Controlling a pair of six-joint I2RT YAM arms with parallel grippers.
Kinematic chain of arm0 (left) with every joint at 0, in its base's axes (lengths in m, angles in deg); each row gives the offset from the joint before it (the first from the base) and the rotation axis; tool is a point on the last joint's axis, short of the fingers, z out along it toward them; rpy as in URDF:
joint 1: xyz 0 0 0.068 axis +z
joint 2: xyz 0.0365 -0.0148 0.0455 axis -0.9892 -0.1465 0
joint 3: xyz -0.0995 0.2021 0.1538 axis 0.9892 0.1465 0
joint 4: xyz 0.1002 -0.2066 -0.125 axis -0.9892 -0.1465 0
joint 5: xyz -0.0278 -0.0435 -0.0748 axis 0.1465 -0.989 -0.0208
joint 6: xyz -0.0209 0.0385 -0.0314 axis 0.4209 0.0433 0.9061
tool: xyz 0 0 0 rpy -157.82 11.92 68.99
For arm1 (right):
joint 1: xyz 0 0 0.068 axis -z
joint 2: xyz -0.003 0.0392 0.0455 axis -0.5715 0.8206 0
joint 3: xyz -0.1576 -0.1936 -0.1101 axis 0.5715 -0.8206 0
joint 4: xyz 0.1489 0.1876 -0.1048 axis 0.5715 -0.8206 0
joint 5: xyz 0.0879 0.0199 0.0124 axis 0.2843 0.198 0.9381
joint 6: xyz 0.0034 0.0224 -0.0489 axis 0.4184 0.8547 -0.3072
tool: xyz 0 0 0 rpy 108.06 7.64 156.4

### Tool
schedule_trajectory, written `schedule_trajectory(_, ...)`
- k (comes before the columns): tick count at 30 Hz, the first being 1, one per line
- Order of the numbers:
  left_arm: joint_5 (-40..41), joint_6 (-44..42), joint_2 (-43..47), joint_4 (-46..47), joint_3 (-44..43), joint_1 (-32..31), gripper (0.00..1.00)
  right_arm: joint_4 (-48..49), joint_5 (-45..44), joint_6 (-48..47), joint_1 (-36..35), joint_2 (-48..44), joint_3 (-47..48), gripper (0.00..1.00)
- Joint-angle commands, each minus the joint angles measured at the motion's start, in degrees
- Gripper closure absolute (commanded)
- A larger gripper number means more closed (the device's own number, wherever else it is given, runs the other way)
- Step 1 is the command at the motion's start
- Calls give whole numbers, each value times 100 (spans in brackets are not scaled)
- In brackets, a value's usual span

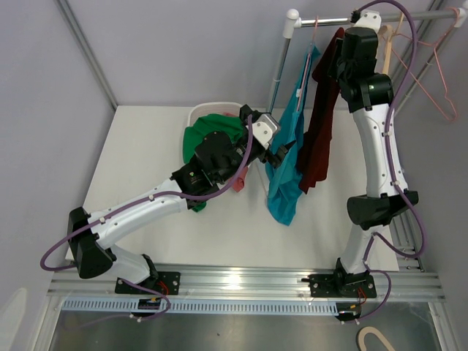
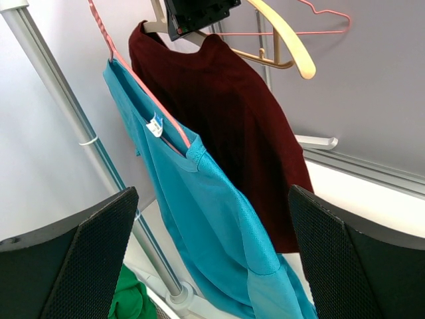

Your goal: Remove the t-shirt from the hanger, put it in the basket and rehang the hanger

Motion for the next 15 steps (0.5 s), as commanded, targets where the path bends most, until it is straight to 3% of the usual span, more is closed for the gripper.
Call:
schedule_trajectory(1,-35,0,35,151,-104,-31,0,486,-277,-293,-159,-255,315,100)
schedule_trajectory(7,323,-307,26,80,-95,-277,0,469,-347,-382,-326,-809,70,100)
schedule_trajectory(12,1177,-1063,-124,264,-43,-856,1,327,-593,-224,-678,-1729,-1098,100)
schedule_trajectory(15,1169,-854,43,335,203,-1015,1,538,-707,-101,-870,-2267,-1992,100)
